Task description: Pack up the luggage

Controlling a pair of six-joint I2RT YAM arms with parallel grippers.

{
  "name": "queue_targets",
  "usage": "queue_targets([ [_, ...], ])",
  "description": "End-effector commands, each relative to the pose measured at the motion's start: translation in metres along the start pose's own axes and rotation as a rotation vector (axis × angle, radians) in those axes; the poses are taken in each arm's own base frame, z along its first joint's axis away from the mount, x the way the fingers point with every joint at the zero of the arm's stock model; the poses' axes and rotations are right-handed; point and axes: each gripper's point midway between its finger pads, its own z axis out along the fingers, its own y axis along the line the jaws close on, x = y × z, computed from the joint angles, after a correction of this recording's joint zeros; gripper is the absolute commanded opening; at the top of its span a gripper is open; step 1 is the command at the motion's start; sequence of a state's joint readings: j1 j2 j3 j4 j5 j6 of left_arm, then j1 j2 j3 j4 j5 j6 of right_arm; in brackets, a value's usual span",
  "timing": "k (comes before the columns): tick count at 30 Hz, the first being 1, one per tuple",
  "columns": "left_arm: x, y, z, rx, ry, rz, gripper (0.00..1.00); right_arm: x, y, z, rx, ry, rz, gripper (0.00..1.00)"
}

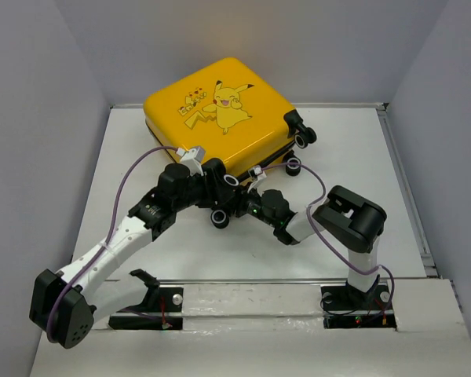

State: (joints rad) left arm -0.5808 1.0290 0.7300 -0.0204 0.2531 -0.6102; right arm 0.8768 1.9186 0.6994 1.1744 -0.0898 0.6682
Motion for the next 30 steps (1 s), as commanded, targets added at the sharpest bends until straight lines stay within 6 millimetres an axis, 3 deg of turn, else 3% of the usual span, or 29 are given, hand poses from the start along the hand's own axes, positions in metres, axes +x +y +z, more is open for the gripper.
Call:
queue_targets([
  [1,-0.029,-0.019,-0.005,0.065,-0.107,0.035,0.62,-0.118,0.136,-0.015,-0.514,-0.425,-0.057,0.45],
  [16,-0.035,-0.013,-0.012,0.047,-0.134,0.05,0.62,-0.122,0.163,-0.017,-0.625,-0.389,-0.082,0.47],
  [23,-0.036,-0.005,-0.017,0.017,-0.132,0.061,0.62,-0.121,0.17,-0.018,-0.669,-0.382,-0.079,0.42],
  [25,-0.034,-0.001,-0.018,0.01,-0.131,0.064,0.62,-0.122,0.163,-0.02,-0.634,-0.395,-0.069,0.41],
  [28,-0.03,0.0,-0.016,0.025,-0.116,0.054,0.64,-0.121,0.151,-0.025,-0.57,-0.407,-0.063,0.52],
  [30,-0.03,-0.003,-0.014,0.044,-0.111,0.046,0.65,-0.109,0.136,-0.028,-0.499,-0.365,-0.056,0.63],
])
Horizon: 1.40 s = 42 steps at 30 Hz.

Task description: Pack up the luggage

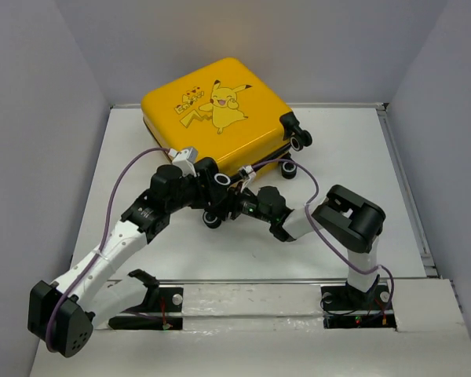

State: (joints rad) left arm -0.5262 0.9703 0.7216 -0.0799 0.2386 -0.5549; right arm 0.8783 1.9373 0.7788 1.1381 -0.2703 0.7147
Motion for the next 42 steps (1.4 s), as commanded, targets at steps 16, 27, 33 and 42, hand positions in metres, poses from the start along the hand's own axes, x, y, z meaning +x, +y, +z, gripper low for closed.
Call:
queue_targets([
  [16,-0.019,-0.024,0.0,0.166,-0.139,-0.081,0.36,-0.099,0.08,-0.088,0.081,-0.219,-0.154,0.74],
  [27,-0.015,-0.021,0.002,0.172,-0.149,-0.102,0.31,-0.142,0.077,-0.054,0.264,-0.174,-0.197,0.88],
  [33,-0.014,-0.019,0.002,0.168,-0.148,-0.098,0.31,-0.138,0.055,-0.042,0.394,-0.129,-0.119,0.9],
  [42,-0.013,-0.018,0.001,0.168,-0.151,-0.096,0.31,-0.119,0.042,-0.035,0.436,-0.057,-0.064,0.94],
])
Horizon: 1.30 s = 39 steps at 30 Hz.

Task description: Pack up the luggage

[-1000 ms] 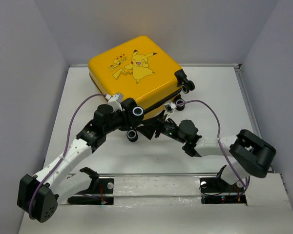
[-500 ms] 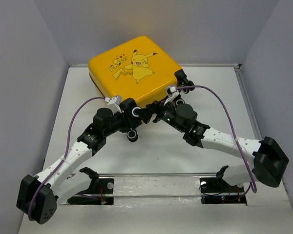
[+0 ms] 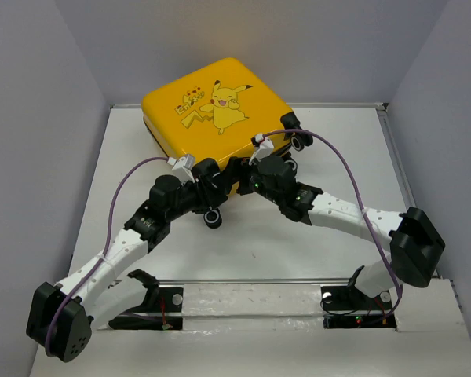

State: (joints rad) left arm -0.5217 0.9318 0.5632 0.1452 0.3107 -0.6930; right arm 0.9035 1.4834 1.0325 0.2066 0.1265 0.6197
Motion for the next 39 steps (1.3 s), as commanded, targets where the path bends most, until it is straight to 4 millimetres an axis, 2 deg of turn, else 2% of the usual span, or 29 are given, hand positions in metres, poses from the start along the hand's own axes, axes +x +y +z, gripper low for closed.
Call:
queue_targets([
  [1,-0.026,-0.016,-0.003,0.059,-0.11,0.024,0.31,-0.008,0.011,0.003,-0.001,0.014,0.024,0.94],
  [6,-0.025,-0.015,-0.003,0.056,-0.109,0.023,0.31,-0.003,0.026,0.01,-0.074,0.044,0.069,0.92],
  [12,-0.026,-0.016,-0.004,0.064,-0.117,0.024,0.31,0.008,0.023,0.013,-0.089,0.065,0.151,0.92],
  [14,-0.025,-0.016,-0.004,0.067,-0.117,0.022,0.31,0.005,0.029,0.013,-0.159,0.063,0.204,0.92],
  [15,-0.025,-0.016,-0.004,0.069,-0.119,0.023,0.31,0.011,0.028,0.012,-0.17,0.074,0.217,0.92],
  [16,-0.025,-0.016,-0.004,0.069,-0.119,0.023,0.31,0.007,0.034,0.011,-0.204,0.059,0.224,0.87],
  [19,-0.024,-0.014,-0.004,0.064,-0.117,0.021,0.31,0.003,0.038,0.009,-0.228,0.031,0.246,0.64],
  [21,-0.022,-0.013,-0.005,0.062,-0.117,0.021,0.31,0.001,0.038,0.01,-0.226,0.023,0.247,0.48],
  [22,-0.023,-0.012,-0.006,0.057,-0.12,0.023,0.32,-0.001,0.038,0.009,-0.226,0.017,0.247,0.33],
  [23,-0.022,-0.01,-0.007,0.051,-0.124,0.028,0.32,-0.003,0.038,0.009,-0.223,0.011,0.247,0.26],
  [24,-0.022,-0.004,-0.007,0.024,-0.129,0.031,0.34,-0.007,0.038,0.009,-0.221,-0.007,0.247,0.14],
  [25,-0.02,0.002,-0.008,0.0,-0.131,0.034,0.37,-0.005,0.035,0.009,-0.215,-0.009,0.245,0.1],
  [26,-0.021,0.005,-0.012,-0.017,-0.147,0.039,0.39,-0.006,0.035,0.008,-0.211,-0.015,0.244,0.07],
  [30,-0.022,0.043,-0.03,-0.167,-0.264,-0.01,0.46,-0.01,0.036,0.011,-0.219,-0.033,0.223,0.07],
  [31,-0.023,0.05,-0.034,-0.189,-0.303,-0.023,0.47,-0.011,0.038,0.011,-0.225,-0.032,0.223,0.07],
  [32,-0.014,0.064,-0.035,-0.217,-0.309,-0.033,0.47,-0.013,0.04,0.012,-0.233,-0.035,0.219,0.07],
  [33,-0.02,0.069,-0.04,-0.236,-0.355,-0.032,0.47,-0.013,0.043,0.012,-0.246,-0.03,0.213,0.07],
  [36,-0.016,0.086,-0.039,-0.288,-0.371,-0.021,0.45,-0.014,0.046,0.013,-0.257,-0.027,0.202,0.07],
  [38,-0.016,0.085,-0.032,-0.264,-0.379,-0.005,0.45,-0.016,0.049,0.012,-0.269,-0.031,0.184,0.07],
  [39,-0.008,0.091,-0.029,-0.273,-0.348,0.0,0.46,-0.016,0.049,0.012,-0.269,-0.031,0.181,0.07],
])
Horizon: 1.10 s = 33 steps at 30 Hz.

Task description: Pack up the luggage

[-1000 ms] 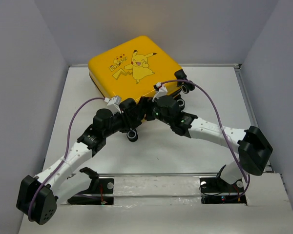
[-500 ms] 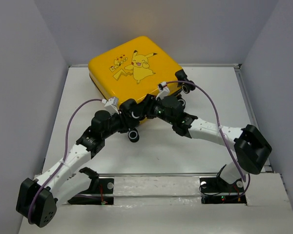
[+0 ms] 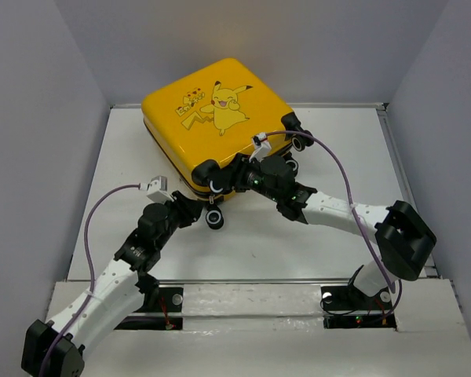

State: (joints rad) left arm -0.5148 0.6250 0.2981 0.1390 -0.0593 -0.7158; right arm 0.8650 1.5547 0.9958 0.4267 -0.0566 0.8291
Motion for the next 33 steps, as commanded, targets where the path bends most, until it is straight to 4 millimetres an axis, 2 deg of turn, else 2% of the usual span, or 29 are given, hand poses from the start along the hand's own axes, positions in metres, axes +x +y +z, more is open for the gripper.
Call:
queue_targets([
  [1,-0.005,0.003,0.016,0.016,-0.07,0.024,0.49,-0.014,0.028,0.002,-0.09,-0.035,-0.049,0.07],
  [6,-0.016,-0.015,0.024,0.095,-0.118,0.069,0.56,-0.011,0.028,0.003,-0.098,-0.02,-0.059,0.07],
  [12,-0.009,-0.021,0.03,0.135,-0.096,0.089,0.59,-0.007,0.03,0.006,-0.123,-0.008,-0.05,0.07],
  [19,-0.003,-0.026,0.041,0.135,-0.075,0.125,0.59,-0.003,0.033,0.006,-0.15,0.001,-0.036,0.07],
  [28,-0.016,-0.041,0.049,0.132,-0.127,0.115,0.54,0.004,0.033,0.005,-0.173,0.022,-0.027,0.07],
  [33,-0.016,-0.05,0.051,0.139,-0.136,0.119,0.51,0.008,0.033,0.003,-0.187,0.031,-0.02,0.07],
])
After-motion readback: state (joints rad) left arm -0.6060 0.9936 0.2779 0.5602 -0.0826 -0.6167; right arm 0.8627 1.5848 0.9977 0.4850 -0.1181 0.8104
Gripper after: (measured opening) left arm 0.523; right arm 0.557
